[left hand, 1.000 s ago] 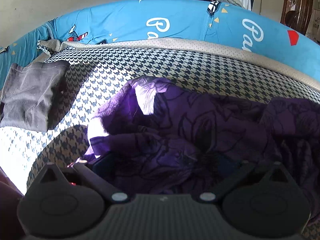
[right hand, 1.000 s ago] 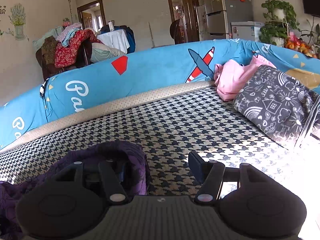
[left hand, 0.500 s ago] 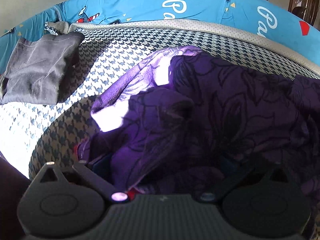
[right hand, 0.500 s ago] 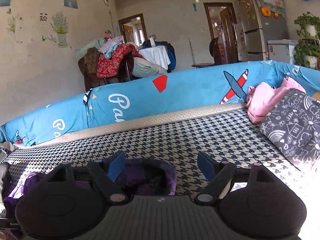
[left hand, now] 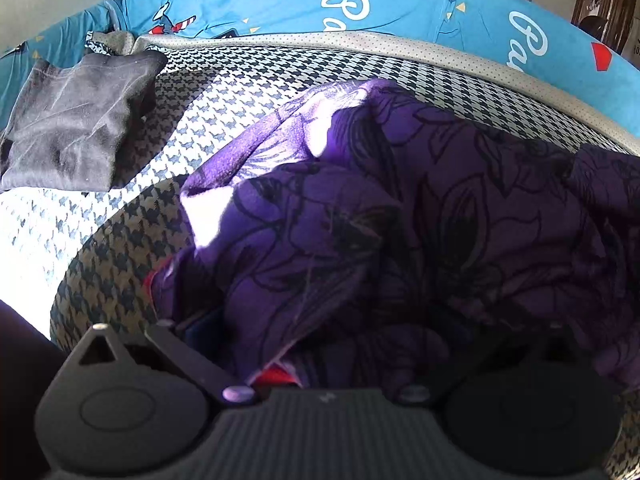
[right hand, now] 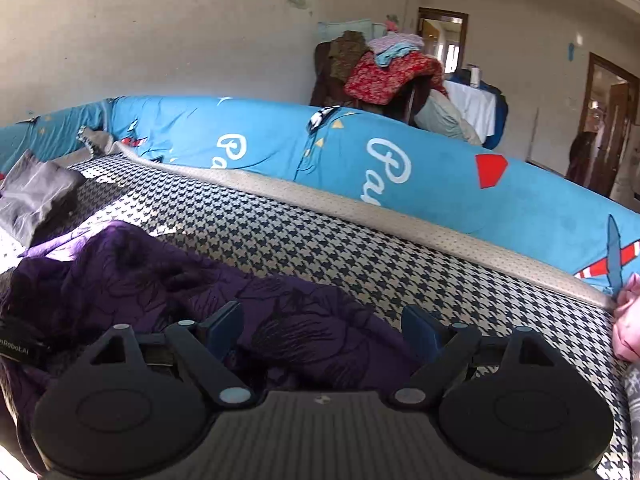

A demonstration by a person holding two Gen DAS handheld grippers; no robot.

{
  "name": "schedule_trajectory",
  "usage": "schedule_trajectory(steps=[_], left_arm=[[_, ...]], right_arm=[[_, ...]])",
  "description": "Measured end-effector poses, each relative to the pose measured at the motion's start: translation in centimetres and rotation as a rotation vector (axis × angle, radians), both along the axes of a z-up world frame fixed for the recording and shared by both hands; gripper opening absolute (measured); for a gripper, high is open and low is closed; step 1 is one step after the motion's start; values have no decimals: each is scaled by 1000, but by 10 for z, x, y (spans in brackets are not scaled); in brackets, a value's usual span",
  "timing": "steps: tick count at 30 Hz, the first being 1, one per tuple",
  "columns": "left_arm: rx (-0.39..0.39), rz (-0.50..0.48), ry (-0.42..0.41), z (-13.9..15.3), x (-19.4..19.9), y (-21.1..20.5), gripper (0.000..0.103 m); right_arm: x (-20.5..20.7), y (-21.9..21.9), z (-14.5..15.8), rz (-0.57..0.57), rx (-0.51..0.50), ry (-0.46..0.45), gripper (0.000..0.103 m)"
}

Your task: Fold clothes

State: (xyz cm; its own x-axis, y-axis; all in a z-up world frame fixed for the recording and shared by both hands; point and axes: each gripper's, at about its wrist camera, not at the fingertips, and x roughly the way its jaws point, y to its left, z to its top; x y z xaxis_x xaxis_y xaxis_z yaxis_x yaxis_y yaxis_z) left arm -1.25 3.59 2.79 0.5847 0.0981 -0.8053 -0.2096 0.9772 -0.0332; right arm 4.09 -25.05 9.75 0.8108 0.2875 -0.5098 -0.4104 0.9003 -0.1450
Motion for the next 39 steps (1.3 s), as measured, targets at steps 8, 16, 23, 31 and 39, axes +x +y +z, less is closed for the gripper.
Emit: schedule_trajectory(steps=[8,16,23,31,39], left_arm=[[-6,12,-2,-1,0,1,103],[5,34,3,-1,1,-2,103],[10,47,-2,0,-1,-4,103],[7,54,1,1,-2,-3,103],[5,57,6,1,-4,-3,103]], right_arm=[[21,29,-41,90,-208,38,86],[43,7,-38,-22,-43,135,32],[38,-16,-20,-90,128,160,21],[38,-46,-10,-197,322,203,12],[43,-98,-13,-624,314,210,11]])
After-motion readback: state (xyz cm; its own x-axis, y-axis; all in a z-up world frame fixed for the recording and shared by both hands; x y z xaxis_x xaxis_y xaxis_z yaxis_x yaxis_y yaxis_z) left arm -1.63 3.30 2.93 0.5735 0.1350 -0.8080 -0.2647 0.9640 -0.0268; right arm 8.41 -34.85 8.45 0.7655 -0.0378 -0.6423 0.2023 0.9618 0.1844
